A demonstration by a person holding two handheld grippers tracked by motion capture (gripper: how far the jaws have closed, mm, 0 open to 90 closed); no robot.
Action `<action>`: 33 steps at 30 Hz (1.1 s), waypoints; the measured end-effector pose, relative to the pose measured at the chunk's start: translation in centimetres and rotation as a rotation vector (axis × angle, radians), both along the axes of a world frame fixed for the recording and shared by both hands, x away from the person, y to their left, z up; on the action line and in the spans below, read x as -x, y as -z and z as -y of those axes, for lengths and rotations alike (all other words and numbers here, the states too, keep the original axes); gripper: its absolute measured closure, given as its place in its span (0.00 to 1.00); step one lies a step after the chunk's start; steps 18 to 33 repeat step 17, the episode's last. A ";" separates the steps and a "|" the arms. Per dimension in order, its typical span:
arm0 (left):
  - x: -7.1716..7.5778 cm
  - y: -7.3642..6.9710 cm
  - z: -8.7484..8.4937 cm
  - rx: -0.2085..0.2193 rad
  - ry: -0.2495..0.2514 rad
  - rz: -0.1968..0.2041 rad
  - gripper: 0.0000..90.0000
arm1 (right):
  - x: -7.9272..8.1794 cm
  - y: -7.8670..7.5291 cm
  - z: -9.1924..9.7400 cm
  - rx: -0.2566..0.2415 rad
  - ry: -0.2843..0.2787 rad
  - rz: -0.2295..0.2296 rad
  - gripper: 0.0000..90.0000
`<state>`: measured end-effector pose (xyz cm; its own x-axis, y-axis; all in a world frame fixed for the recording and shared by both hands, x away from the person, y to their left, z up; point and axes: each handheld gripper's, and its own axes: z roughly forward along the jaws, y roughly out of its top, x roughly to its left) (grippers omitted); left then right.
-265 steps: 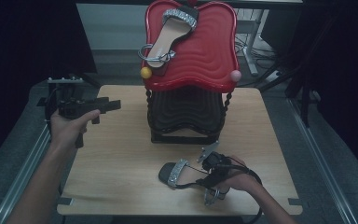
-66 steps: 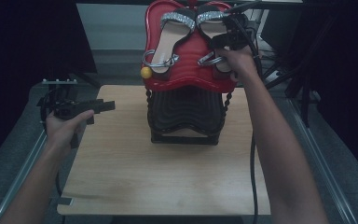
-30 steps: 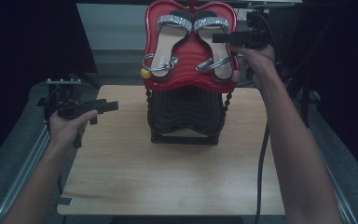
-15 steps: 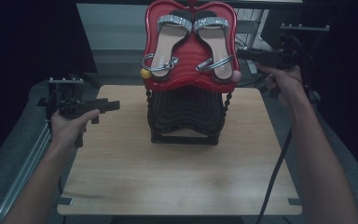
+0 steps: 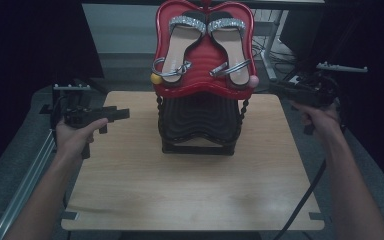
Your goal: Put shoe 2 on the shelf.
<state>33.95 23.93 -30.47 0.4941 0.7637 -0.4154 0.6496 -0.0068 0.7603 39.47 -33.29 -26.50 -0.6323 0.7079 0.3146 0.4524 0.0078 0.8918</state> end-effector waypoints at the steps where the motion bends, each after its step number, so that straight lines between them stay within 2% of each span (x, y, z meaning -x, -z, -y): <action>1: 0.0 0.0 0.0 0.000 0.000 0.000 0.39 | 0.2 0.4 0.1 0.001 0.001 0.000 0.43; 8: -0.1 0.3 0.4 -0.003 0.003 -0.006 0.39 | 0.6 2.5 1.0 0.001 0.002 -0.011 0.43; 16: 0.0 0.7 0.7 -0.006 0.002 0.000 0.39 | 1.0 2.6 1.2 -0.003 0.000 0.008 0.42; 33: 0.1 0.9 0.8 -0.007 0.003 0.000 0.39 | 1.1 2.7 1.2 -0.004 0.001 0.005 0.42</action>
